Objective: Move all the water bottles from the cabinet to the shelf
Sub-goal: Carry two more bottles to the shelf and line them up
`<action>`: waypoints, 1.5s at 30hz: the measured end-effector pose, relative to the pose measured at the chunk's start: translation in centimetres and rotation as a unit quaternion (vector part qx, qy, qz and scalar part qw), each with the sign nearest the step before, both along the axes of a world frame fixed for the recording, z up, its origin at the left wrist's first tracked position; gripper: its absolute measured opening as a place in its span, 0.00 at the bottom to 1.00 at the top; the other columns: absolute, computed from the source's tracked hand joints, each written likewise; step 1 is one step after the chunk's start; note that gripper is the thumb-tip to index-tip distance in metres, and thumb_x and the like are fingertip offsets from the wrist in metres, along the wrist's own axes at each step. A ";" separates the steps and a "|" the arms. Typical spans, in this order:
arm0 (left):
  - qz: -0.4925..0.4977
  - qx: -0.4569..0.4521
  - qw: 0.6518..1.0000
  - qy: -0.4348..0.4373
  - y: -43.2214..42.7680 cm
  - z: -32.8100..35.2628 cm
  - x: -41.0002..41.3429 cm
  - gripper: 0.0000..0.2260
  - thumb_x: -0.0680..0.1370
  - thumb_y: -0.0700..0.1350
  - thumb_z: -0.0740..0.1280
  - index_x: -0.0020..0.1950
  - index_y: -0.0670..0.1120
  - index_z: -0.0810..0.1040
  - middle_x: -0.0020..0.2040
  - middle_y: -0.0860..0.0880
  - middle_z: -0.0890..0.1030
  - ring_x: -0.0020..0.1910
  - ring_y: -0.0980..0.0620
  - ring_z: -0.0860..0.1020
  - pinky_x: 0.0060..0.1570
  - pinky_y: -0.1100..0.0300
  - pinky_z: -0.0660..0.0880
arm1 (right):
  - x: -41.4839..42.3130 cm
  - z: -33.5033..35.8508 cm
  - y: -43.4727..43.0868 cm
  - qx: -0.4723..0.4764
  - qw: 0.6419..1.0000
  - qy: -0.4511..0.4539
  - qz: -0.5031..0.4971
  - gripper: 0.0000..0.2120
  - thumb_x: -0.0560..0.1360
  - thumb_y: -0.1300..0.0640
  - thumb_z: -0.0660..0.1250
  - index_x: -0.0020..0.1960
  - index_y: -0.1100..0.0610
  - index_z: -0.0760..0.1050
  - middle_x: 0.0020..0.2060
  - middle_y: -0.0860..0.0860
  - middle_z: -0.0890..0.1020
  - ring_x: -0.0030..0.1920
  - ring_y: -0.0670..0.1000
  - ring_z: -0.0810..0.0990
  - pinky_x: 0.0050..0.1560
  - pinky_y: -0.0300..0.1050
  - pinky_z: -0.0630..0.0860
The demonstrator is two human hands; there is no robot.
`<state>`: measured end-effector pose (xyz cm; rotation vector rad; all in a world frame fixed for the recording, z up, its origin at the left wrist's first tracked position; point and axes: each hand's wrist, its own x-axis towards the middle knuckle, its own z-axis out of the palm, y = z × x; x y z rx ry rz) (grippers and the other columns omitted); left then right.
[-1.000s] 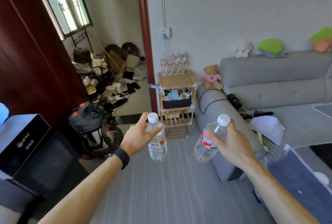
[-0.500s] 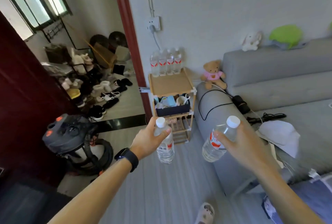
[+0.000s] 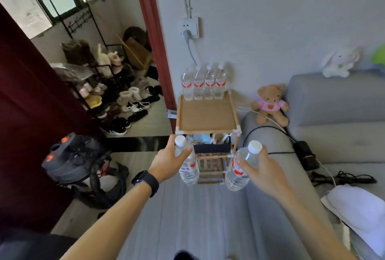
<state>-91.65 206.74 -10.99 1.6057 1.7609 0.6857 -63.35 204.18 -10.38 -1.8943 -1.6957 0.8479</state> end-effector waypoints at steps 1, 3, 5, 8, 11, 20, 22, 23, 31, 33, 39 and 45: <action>0.006 0.001 1.000 0.001 1.1 -0.2 0.1 0.14 0.78 0.62 0.63 0.58 0.60 0.64 0.43 0.60 0.78 0.41 0.57 0.78 0.34 0.59 0.71 | 0.0 -0.2 1.4 0.000 1.000 0.001 0.007 0.22 0.73 0.35 0.65 0.57 0.42 0.59 0.40 0.41 0.75 0.39 0.44 0.74 0.35 0.40 0.67; 0.018 -0.002 1.000 -0.003 3.5 -0.5 -0.1 0.15 0.78 0.62 0.63 0.60 0.59 0.64 0.44 0.59 0.78 0.41 0.55 0.79 0.35 0.57 0.72 | 0.1 -0.4 4.3 -0.003 1.000 0.004 0.014 0.23 0.74 0.36 0.66 0.61 0.46 0.62 0.44 0.44 0.76 0.43 0.51 0.74 0.39 0.45 0.68; 0.029 -0.004 1.000 -0.012 5.9 -1.0 -0.5 0.15 0.78 0.62 0.63 0.59 0.59 0.64 0.45 0.58 0.78 0.43 0.52 0.79 0.37 0.56 0.75 | -0.2 -0.7 7.3 -0.010 1.000 0.007 0.022 0.25 0.74 0.36 0.67 0.62 0.49 0.63 0.46 0.47 0.76 0.44 0.52 0.74 0.40 0.47 0.68; 0.035 -0.006 0.999 -0.017 9.7 -2.1 -1.6 0.14 0.77 0.62 0.64 0.57 0.61 0.63 0.45 0.55 0.79 0.43 0.51 0.80 0.41 0.52 0.78 | -1.1 -1.5 11.5 -0.018 0.999 0.018 0.036 0.25 0.74 0.37 0.67 0.62 0.49 0.64 0.47 0.49 0.77 0.46 0.53 0.75 0.43 0.48 0.69; 0.035 -0.006 0.999 -0.012 14.5 -2.9 -3.1 0.14 0.77 0.63 0.64 0.56 0.61 0.63 0.45 0.56 0.79 0.43 0.51 0.79 0.41 0.51 0.78 | -2.6 -2.3 16.3 -0.019 0.998 0.026 0.045 0.24 0.72 0.35 0.67 0.62 0.46 0.66 0.49 0.46 0.78 0.50 0.53 0.77 0.46 0.47 0.70; 0.024 0.007 0.998 -0.058 29.8 -4.1 -7.1 0.18 0.76 0.60 0.68 0.57 0.60 0.60 0.49 0.55 0.78 0.44 0.49 0.79 0.45 0.53 0.77 | -10.5 -1.6 31.5 0.018 0.996 0.030 0.083 0.19 0.73 0.37 0.68 0.47 0.16 0.59 0.41 0.32 0.73 0.42 0.39 0.76 0.43 0.37 0.70; 0.013 -0.023 0.996 -0.088 32.6 -4.6 -7.7 0.22 0.75 0.59 0.70 0.59 0.57 0.60 0.54 0.54 0.76 0.49 0.50 0.79 0.47 0.53 0.77 | -11.7 -2.2 34.4 0.008 0.995 0.038 0.090 0.13 0.72 0.34 0.67 0.51 0.23 0.65 0.46 0.32 0.75 0.47 0.39 0.77 0.46 0.37 0.72; 0.008 -0.044 0.993 -0.106 33.9 -4.9 -7.9 0.23 0.74 0.58 0.71 0.59 0.56 0.61 0.55 0.55 0.75 0.51 0.50 0.79 0.47 0.54 0.77 | -12.3 -2.7 35.7 0.011 0.994 0.040 0.100 0.12 0.73 0.34 0.67 0.54 0.29 0.68 0.48 0.33 0.77 0.49 0.35 0.77 0.47 0.32 0.71; -0.062 -0.098 0.983 -0.143 41.0 -6.3 -8.3 0.23 0.73 0.55 0.74 0.61 0.52 0.65 0.61 0.52 0.76 0.60 0.53 0.75 0.55 0.58 0.71 | -14.5 -4.6 42.6 0.015 0.991 0.038 0.129 0.20 0.74 0.36 0.66 0.63 0.37 0.68 0.55 0.25 0.72 0.55 0.31 0.73 0.50 0.32 0.68; -0.082 -0.099 0.981 -0.143 42.3 -6.4 -8.1 0.22 0.74 0.54 0.74 0.61 0.52 0.67 0.60 0.53 0.76 0.61 0.54 0.74 0.56 0.60 0.70 | -14.5 -5.0 43.6 0.014 0.991 0.040 0.127 0.21 0.73 0.36 0.66 0.64 0.38 0.68 0.58 0.30 0.74 0.57 0.37 0.74 0.53 0.37 0.70; -0.160 -0.123 0.970 -0.137 45.1 -6.2 -8.1 0.20 0.75 0.51 0.73 0.62 0.49 0.70 0.62 0.51 0.76 0.64 0.55 0.74 0.63 0.55 0.71 | -15.1 -5.7 45.4 0.014 0.987 0.056 0.152 0.18 0.74 0.38 0.65 0.60 0.26 0.63 0.57 0.24 0.70 0.56 0.26 0.70 0.48 0.23 0.67; -0.099 -0.117 0.967 -0.203 43.9 -7.5 -8.9 0.17 0.75 0.49 0.74 0.61 0.57 0.74 0.58 0.61 0.79 0.59 0.64 0.75 0.55 0.68 0.70 | -13.6 -8.6 44.4 -0.013 0.989 0.087 0.120 0.24 0.72 0.36 0.68 0.63 0.28 0.60 0.57 0.25 0.72 0.57 0.28 0.72 0.46 0.25 0.70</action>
